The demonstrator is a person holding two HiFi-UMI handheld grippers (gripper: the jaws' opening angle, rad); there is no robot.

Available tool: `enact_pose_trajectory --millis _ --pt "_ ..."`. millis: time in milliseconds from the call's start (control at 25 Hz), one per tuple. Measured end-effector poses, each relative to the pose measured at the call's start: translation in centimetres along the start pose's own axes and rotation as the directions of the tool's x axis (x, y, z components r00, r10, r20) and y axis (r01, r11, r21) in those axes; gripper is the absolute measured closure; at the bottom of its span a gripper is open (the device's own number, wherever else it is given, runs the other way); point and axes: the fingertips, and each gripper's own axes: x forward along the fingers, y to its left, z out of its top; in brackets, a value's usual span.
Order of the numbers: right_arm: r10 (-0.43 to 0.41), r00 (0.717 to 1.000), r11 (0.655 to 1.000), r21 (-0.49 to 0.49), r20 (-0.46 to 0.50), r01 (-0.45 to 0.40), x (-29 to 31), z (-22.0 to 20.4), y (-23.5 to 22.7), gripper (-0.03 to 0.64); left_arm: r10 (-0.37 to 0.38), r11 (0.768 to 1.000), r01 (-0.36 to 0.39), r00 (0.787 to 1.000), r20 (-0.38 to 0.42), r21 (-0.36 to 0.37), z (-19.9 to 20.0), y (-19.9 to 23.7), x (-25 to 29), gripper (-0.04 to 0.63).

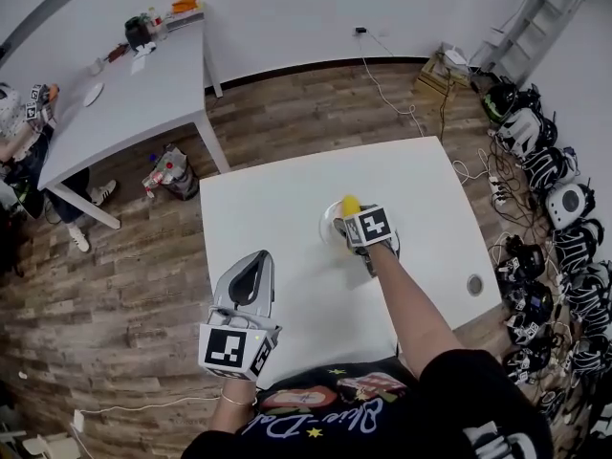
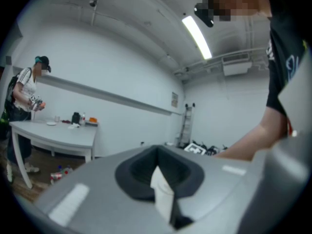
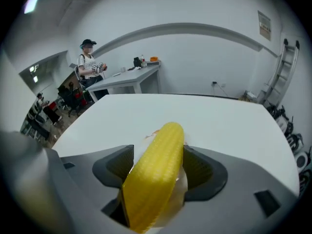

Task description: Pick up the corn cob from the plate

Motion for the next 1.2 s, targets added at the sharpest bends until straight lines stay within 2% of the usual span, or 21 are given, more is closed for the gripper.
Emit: enact_pose_trajectory --millis 80,160,280,360,440,560,640,720,920,1000,1080,1200 --pt "-0.006 1.0 0.999 0.053 -0.02 0.007 0.6 -0.1 -0.2 0.33 0.005 1.0 -0.005 1.0 -0.011 0.008 -0.2 0.1 -0.2 0.597" --pt "-0.032 0.999 0.999 0.029 -0.039 0.033 1.0 0.0 -0.3 0.33 0.01 1.0 -0.01 1.0 -0.016 0.006 -0.3 0.3 -0.4 0.597" --pt "-0.024 0.999 1.0 0.009 -0.038 0.025 1.1 0.2 -0.2 0.33 0.016 1.0 -0.016 1.0 -0.016 0.005 -0.2 0.5 -0.7 0.597" --pt "-0.032 0.999 0.998 0.05 0.004 0.031 0.6 0.2 -0.6 0.331 0.018 1.0 -0.018 1.0 -0.015 0.002 -0.1 0.7 -1.0 0.597" --pt "-0.059 0.996 0.997 0.047 0.059 0.057 -0.5 0.5 -0.7 0.334 0.019 1.0 -0.019 1.0 -0.01 -0.002 0.0 1.1 -1.2 0.597" --pt "-0.079 0.978 0.996 0.059 0.195 0.068 -3.4 1.1 -0.6 0.344 0.011 1.0 -0.011 1.0 0.001 -0.004 0.1 1.0 -1.5 0.597" --pt "-0.074 0.947 0.994 0.094 0.311 0.046 -6.5 1.4 -0.5 0.345 -0.003 1.0 0.003 1.0 0.008 -0.001 0.2 0.3 -1.4 0.597" --pt "-0.054 0.9 0.995 0.1 0.433 0.011 -10.4 1.8 0.0 0.347 -0.021 1.0 0.021 1.0 0.013 0.005 0.5 -0.6 -1.2 0.597" --pt "0.018 0.737 0.996 0.053 0.676 -0.073 -20.0 2.6 2.8 0.359 -0.067 0.997 0.067 0.998 0.017 0.025 0.9 -2.4 -0.8 0.597" --pt "0.026 0.689 0.995 0.047 0.724 -0.086 -22.6 2.2 4.1 0.36 -0.085 0.996 0.085 0.996 0.016 0.033 0.9 -3.2 -0.8 0.598" --pt "0.027 0.666 0.993 0.057 0.745 -0.104 -24.0 1.8 5.0 0.362 -0.1 0.994 0.099 0.995 0.012 0.042 0.9 -4.0 -0.8 0.597" --pt "0.03 0.665 0.994 0.05 0.747 -0.101 -25.0 0.9 5.6 0.362 -0.115 0.992 0.115 0.993 0.008 0.049 0.8 -5.2 -0.9 0.597"
